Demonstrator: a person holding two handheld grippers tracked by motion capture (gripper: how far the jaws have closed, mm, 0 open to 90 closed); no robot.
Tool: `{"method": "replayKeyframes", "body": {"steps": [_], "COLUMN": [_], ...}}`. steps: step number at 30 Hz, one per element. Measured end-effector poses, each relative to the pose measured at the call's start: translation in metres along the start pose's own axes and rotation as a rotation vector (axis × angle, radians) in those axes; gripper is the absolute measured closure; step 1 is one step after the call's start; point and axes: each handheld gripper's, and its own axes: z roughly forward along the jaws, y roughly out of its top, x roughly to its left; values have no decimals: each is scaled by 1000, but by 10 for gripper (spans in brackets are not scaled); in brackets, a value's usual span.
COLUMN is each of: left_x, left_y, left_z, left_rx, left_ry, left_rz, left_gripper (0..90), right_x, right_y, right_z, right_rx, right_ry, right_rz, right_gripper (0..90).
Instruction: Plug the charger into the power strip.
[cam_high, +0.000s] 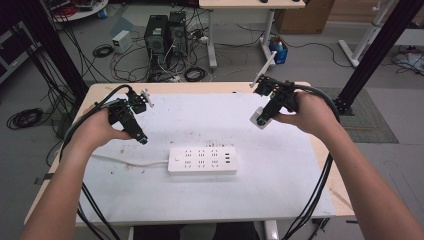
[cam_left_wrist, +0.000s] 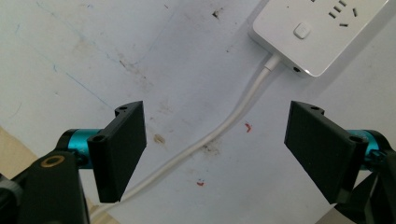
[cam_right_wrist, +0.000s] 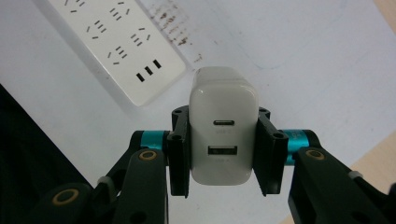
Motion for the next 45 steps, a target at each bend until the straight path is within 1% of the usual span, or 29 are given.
{"method": "replayKeyframes", "body": {"steps": [2,3,4,5,6,7,8,10,11,12,13,14,16,17,18,19,20,21,22,27,28,29,33,34,36,40,42,43,45], "left_x": [1,1,1,1,1,2,2,1,1,2,2,2,2,2,2,1,1,0,0,-3,-3,-3,-3,-3,-3,-3,-3,-4,-5], "left_y": [-2,-3,-5,-6,-8,-11,-11,-15,-17,-18,-21,-21,-24,-26,-27,-29,-29,-30,-31,-36,-36,-37,-38,-39,-39,-39,-38,-38,-38], "left_z": [-1,-2,-2,-3,-3,-4,-4,-5,-5,-6,-6,-6,-6,-5,-5,-3,-3,-3,-2,-1,-1,-2,0,0,1,5,6,7,10], "left_rx": [-1,-1,1,2,1,-1,-1,-13,-20,-11,-10,-10,-10,-15,-17,-15,-15,-15,-14,-16,-16,-20,-15,-14,-12,-9,-6,-9,-7], "left_ry": [1,0,-1,1,2,5,5,3,0,1,3,3,0,-2,-7,-8,-8,-10,-13,-18,-18,-23,-23,-24,-25,-28,-29,-33,-35], "left_rz": [-3,-5,-3,-3,-5,-8,-8,-16,-25,-16,-18,-18,-15,-15,-15,-11,-11,-8,-5,-2,-2,1,-2,1,0,-2,2,1,5], "left_gripper": [209,209,209,208,208,209,209,209,209,209,209,209,209,209,209,209,209,209,209,209,209,209,209,209,209,209,209,209,208], "right_x": [4,8,8,12,12,16,16,21,25,25,30,30,40,47,47,54,54,62,62,75,75,79,84,85,85,84,86,88,90], "right_y": [6,12,12,18,18,25,25,32,40,40,46,46,53,59,59,64,64,68,68,73,73,74,76,76,76,77,78,79,80], "right_z": [4,8,8,14,14,21,21,29,39,39,48,48,61,73,73,85,85,96,96,126,126,132,140,142,144,145,145,153,155], "right_rx": [8,10,10,20,20,29,29,37,41,41,48,48,64,82,82,94,94,104,104,166,166,160,169,173,182,186,201,232,245], "right_ry": [7,19,19,26,26,35,35,43,49,49,67,67,77,88,88,94,94,96,96,90,90,99,114,102,106,111,107,99,93], "right_rz": [-20,-51,-51,-85,-85,-138,-138,-175,-224,-224,-258,-258,-312,-359,-359,-406,-406,-436,-436,-532,-532,-567,-603,-621,-647,-665,-666,-689,-687], "right_gripper": [624,624,624,624,624,624,624,624,624,624,624,624,624,624,624,624,624,624,624,625,625,625,625,625,626,629,630,631,632]}}
